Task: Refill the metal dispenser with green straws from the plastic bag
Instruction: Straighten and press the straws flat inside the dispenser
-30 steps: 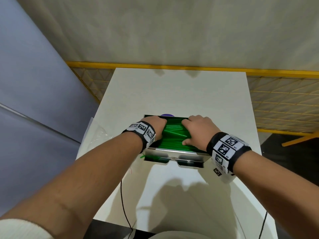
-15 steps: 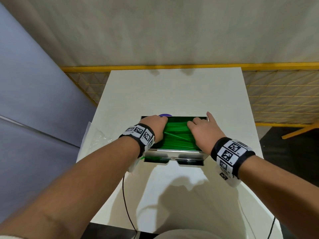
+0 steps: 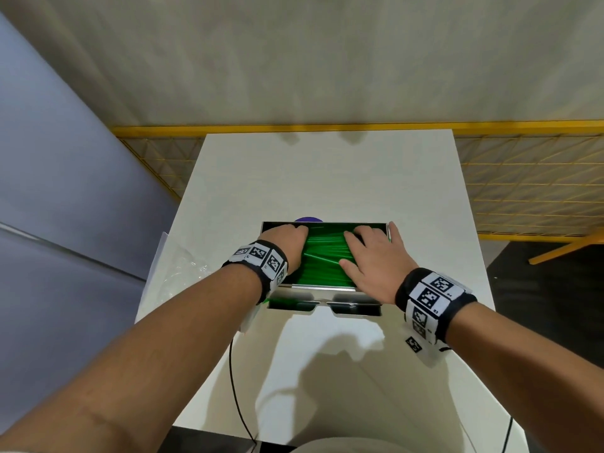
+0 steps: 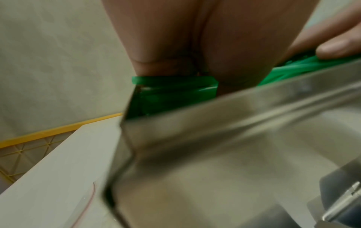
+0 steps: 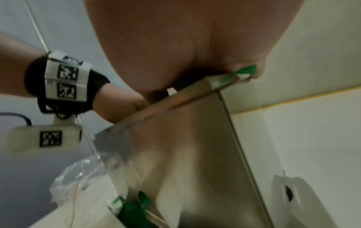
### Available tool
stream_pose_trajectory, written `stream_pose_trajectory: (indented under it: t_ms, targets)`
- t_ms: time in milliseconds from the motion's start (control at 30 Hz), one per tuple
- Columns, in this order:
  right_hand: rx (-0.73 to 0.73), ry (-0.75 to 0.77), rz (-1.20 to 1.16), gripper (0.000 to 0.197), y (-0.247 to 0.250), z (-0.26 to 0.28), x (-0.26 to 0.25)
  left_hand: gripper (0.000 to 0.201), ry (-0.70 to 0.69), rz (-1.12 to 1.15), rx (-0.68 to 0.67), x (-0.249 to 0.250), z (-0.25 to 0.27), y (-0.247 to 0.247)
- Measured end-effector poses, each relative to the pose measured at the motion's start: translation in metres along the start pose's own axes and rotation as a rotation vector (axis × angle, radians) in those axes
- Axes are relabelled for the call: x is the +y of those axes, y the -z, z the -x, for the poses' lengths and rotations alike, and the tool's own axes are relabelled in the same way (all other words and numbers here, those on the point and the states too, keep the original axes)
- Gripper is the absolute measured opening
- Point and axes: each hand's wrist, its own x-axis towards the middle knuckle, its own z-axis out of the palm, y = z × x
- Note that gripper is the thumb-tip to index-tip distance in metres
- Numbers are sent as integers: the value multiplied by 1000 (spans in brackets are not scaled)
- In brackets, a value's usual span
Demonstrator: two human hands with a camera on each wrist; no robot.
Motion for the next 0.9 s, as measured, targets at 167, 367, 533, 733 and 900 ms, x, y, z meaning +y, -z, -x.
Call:
stream_pose_trajectory:
  t_ms: [167, 367, 533, 733, 900]
  targets:
    - [353, -52, -151, 51, 19, 23, 18, 25, 21, -53, -23, 4, 0, 6]
    - [220, -232, -330, 17, 9, 42, 48, 14, 53, -161, -4, 15, 3, 16]
    - [238, -219, -261, 20, 6, 35, 40, 17, 102, -235, 9, 19, 9, 20]
    - [404, -220, -333, 17, 5, 34, 29, 22, 80, -190, -21, 20, 16, 19]
    - [443, -273, -480, 28, -5, 34, 23, 23, 71, -117, -93, 18, 16, 13]
